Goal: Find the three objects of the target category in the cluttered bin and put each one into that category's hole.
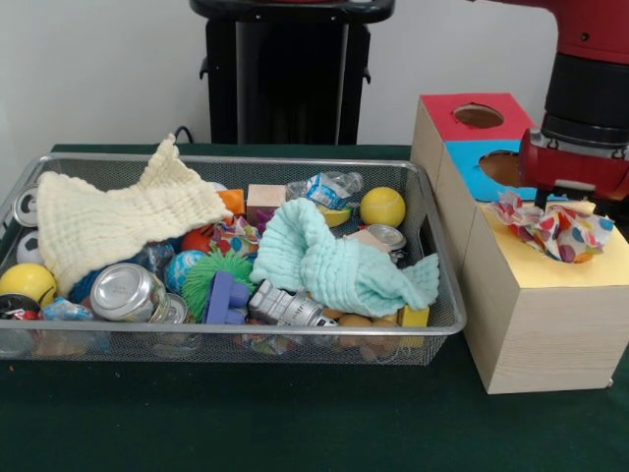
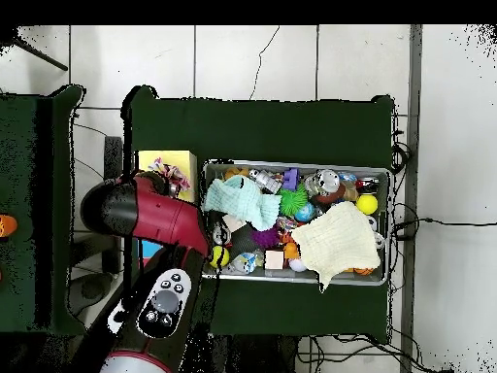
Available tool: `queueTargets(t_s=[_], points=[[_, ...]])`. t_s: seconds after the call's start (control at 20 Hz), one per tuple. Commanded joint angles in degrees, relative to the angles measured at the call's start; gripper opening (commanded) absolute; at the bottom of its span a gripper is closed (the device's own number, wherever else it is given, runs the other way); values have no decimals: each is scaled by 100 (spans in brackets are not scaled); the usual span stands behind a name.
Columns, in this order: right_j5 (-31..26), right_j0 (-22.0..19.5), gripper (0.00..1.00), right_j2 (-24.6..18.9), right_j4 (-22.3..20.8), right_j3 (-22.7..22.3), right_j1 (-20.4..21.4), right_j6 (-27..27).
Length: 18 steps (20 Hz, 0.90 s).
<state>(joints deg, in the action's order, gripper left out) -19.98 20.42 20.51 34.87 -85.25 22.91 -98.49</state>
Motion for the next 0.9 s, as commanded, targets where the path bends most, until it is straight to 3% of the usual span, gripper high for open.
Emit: queueTargets(t_s=[0.05,0.9], points=[[-875,1,100,-219,-79,-723,202,-1436],[-1377,51,100,-38,-210,-986,747,-1413]])
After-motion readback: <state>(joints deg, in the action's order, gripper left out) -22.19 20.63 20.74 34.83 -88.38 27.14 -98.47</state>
